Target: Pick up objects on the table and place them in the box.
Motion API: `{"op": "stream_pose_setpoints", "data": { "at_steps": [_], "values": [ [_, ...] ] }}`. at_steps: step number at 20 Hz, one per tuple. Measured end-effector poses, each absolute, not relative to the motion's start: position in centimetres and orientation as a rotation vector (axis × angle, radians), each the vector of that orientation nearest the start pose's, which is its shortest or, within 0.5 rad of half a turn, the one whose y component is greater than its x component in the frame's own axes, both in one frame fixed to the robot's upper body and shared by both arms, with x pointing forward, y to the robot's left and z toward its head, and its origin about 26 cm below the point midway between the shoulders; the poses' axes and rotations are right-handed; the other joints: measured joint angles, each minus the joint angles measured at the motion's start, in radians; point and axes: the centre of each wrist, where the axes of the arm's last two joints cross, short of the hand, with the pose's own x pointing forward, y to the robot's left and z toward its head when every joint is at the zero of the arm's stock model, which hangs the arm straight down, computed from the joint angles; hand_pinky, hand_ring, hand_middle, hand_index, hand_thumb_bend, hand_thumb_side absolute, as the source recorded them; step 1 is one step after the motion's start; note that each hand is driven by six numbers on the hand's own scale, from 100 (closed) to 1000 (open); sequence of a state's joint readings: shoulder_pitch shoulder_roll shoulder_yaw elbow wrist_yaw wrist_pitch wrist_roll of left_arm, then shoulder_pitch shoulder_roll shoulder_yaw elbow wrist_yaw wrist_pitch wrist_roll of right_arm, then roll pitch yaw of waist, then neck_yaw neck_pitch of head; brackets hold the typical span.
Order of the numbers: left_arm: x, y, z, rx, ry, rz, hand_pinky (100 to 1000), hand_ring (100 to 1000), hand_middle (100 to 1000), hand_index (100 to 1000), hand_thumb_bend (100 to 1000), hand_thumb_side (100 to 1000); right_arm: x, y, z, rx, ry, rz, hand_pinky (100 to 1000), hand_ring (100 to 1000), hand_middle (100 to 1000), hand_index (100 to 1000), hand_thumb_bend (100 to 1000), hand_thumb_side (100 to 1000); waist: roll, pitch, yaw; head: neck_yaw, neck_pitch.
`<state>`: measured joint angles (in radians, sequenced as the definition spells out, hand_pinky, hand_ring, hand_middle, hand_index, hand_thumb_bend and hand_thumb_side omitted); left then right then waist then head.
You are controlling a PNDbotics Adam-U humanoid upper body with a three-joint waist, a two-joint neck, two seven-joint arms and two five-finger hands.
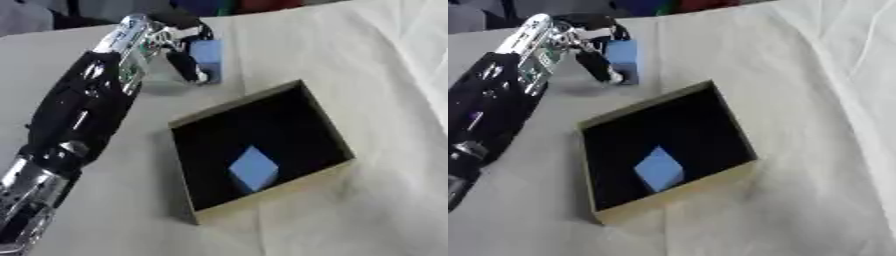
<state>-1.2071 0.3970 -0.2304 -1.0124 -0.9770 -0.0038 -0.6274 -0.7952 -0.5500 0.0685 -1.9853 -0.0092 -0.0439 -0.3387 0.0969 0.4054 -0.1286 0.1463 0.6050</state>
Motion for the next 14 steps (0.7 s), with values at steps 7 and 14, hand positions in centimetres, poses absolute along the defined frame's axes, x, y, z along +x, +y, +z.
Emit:
{"op": "stream_pose_setpoints", "data": {
  "at_steps": [7, 14],
  "values": [
    [45.9, 17.9, 34.0, 1.033, -1.475, -1.610, 587, 516, 477, 657, 100, 158, 30.3, -22.6, 35.3, 0.375, 3.374, -0.306, 861, 746, 684, 942, 100, 1000, -0.001, -0.026, 0.023, -0.012, 0.019],
    [41.3, 16.2, 36.0, 1.032, -1.618, -1.691, 567, 500, 467, 646, 100, 168, 30.4, -22.7, 35.1, 0.386, 3.377, -0.306, 860, 748, 686, 942, 100, 1000, -0.005, -0.048, 0.052, -0.031, 0.042]
  ]
}}
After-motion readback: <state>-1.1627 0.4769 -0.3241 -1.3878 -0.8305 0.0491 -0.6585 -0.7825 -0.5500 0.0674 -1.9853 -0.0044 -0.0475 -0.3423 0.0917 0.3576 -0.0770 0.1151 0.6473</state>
